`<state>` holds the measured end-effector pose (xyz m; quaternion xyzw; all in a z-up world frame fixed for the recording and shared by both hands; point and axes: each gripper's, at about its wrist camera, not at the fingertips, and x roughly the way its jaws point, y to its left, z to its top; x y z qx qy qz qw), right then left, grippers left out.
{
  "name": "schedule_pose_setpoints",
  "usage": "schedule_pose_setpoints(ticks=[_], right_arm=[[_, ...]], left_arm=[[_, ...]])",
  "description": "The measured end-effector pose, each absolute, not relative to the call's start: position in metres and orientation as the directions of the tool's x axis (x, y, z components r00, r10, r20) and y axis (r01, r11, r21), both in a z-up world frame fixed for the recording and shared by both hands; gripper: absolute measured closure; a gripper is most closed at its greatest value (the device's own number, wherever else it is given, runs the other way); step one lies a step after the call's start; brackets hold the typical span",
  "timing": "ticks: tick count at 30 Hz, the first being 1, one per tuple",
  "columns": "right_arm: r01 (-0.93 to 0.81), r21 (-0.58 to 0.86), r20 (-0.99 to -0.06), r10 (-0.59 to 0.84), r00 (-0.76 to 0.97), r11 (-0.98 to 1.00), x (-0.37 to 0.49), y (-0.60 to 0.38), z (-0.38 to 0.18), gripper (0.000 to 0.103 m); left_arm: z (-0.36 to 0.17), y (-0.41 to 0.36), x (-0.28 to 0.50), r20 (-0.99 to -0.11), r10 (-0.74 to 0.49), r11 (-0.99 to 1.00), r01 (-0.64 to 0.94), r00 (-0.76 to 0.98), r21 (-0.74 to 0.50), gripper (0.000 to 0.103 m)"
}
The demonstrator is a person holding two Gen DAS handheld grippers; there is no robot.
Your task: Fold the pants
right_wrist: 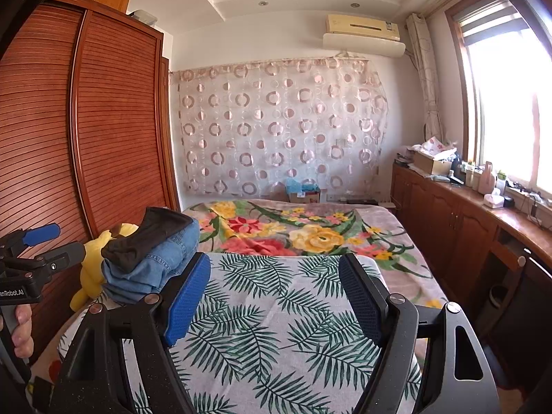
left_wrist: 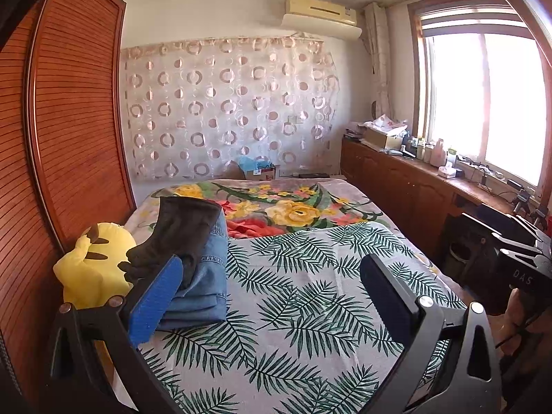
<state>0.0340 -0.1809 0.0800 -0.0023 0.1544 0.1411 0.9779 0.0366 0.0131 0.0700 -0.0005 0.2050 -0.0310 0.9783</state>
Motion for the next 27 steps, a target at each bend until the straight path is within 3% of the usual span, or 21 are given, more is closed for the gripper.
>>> schedule_pose_setpoints(ticks=[27], right_arm=[[-0.277, 0.037, -0.300, 0.275, 0.913, 0.960, 0.0309, -0.1827, 0.0734, 0.025]], left_arm=[[0.0698, 0.0123, 0.0366, -0.403, -0.062, 0.998, 0.061, 0.913, -0.015, 0.000]])
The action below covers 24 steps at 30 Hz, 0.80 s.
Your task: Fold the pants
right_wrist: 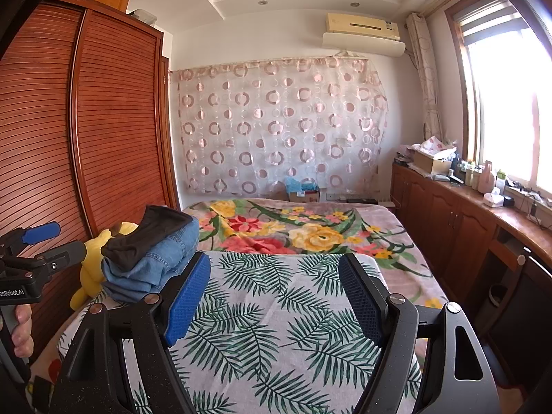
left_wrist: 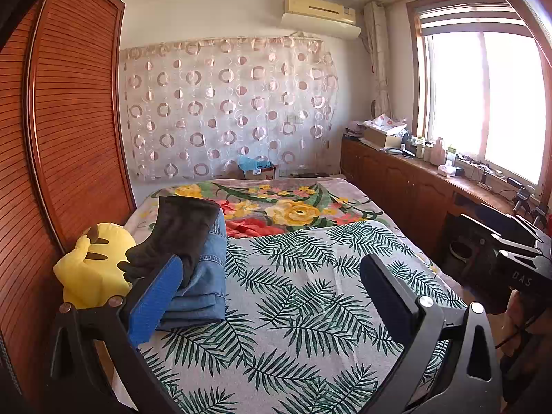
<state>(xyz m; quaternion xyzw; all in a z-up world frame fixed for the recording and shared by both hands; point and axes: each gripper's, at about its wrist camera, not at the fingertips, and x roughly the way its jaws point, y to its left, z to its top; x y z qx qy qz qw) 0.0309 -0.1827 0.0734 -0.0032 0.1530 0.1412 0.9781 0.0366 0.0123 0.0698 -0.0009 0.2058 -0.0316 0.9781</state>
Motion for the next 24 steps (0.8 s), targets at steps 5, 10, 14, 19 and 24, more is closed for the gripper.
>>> schedule_pose_setpoints(ticks=[5, 10, 14, 19, 24], right_arm=[[-0.279, 0.035, -0.296, 0.277, 0.914, 0.960, 0.0301, -0.1837, 0.0744, 0.025], [-0.278, 0.033, -0.295, 0.275, 0.915, 0.960, 0.0291, -0.1831, 0.0747, 0.025], [-0.280, 0.033, -0.295, 0.277, 0.915, 0.959, 0.0277, -0.1828, 0.0740, 0.025], [-0.281, 0.032, -0.293, 0.277, 0.915, 0.959, 0.0273, -0.1833, 0.0744, 0.025], [-0.282, 0.034, -0.295, 0.279, 0.914, 0.959, 0.0274, -0.1840, 0.0749, 0.025]], left_arm=[[0.0695, 0.0126, 0.0368, -0.402, -0.063, 0.998, 0.062, 0.913, -0.015, 0.000], [0.0698, 0.0123, 0.0366, -0.402, -0.063, 0.998, 0.063, 0.913, -0.014, 0.000], [0.0697, 0.0124, 0.0366, -0.402, -0.063, 0.998, 0.062, 0.913, -0.014, 0.000], [0.0698, 0.0122, 0.0365, -0.402, -0.062, 0.998, 0.062, 0.914, -0.013, 0.000], [0.0693, 0.0122, 0.0372, -0.402, -0.062, 0.998, 0.063, 0.914, -0.011, 0.000]])
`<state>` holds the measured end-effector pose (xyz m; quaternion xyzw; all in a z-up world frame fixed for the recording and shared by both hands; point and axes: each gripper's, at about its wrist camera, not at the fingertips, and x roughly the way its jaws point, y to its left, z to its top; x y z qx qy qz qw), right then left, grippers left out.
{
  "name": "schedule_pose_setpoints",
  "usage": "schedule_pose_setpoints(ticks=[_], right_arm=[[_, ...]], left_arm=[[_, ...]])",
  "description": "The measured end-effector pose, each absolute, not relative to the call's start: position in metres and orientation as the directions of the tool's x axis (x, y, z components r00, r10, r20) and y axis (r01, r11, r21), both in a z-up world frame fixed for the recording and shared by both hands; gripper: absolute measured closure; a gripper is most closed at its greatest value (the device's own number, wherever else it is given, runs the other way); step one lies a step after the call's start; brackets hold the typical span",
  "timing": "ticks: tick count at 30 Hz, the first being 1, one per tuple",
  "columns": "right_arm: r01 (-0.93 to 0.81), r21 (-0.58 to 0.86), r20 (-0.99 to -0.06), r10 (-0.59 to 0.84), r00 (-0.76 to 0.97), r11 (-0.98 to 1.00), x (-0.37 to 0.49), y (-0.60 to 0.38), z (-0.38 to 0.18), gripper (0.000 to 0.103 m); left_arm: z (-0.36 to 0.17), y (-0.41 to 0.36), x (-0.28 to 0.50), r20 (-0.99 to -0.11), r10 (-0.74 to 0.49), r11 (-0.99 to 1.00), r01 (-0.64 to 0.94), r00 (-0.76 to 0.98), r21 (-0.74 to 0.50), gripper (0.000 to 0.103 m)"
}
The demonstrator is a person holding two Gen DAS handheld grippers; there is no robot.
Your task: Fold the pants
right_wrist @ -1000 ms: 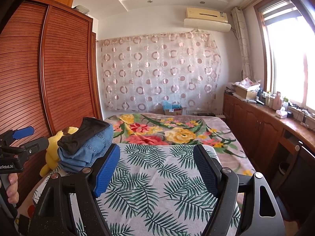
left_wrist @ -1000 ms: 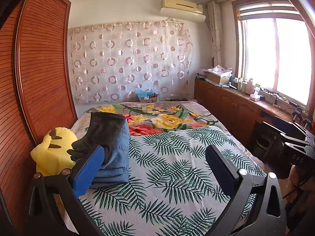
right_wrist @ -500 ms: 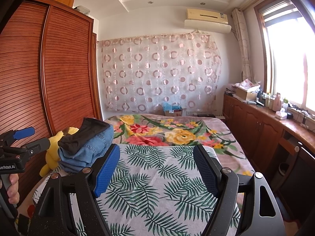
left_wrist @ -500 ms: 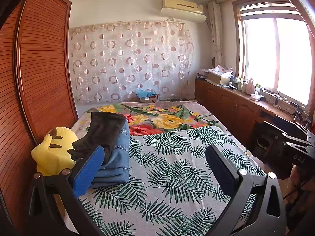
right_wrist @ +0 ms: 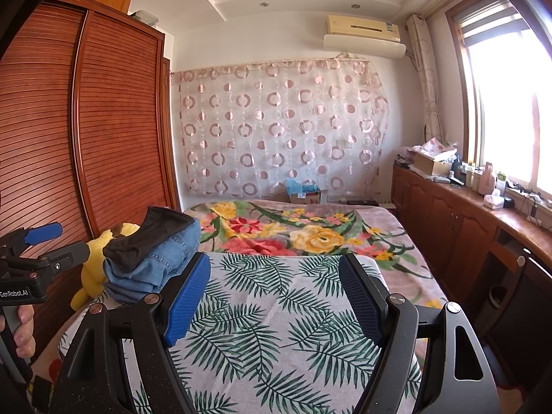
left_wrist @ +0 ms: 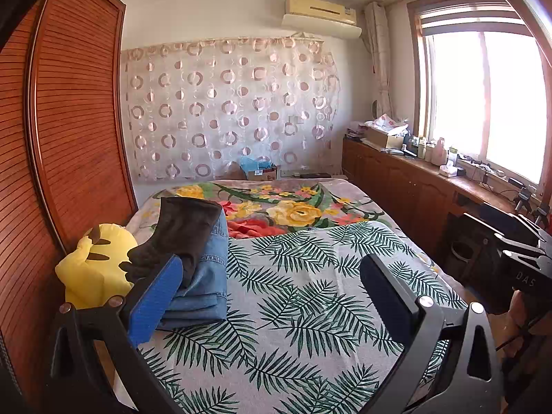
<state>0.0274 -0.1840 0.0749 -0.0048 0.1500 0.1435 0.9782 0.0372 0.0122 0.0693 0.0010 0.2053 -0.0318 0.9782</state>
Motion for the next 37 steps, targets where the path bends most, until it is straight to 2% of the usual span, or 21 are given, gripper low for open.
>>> schedule_pose_setpoints(ticks=[37], right_arm=[[-0.277, 0.038, -0.300, 0.275, 0.913, 0.960, 0.0258, -0.1836, 0.0724, 0.025]], left_arm=[[0.0716, 0.0129, 0.0362, -0.397, -0.064, 0.998, 0.065, 0.916, -0.013, 0.000]])
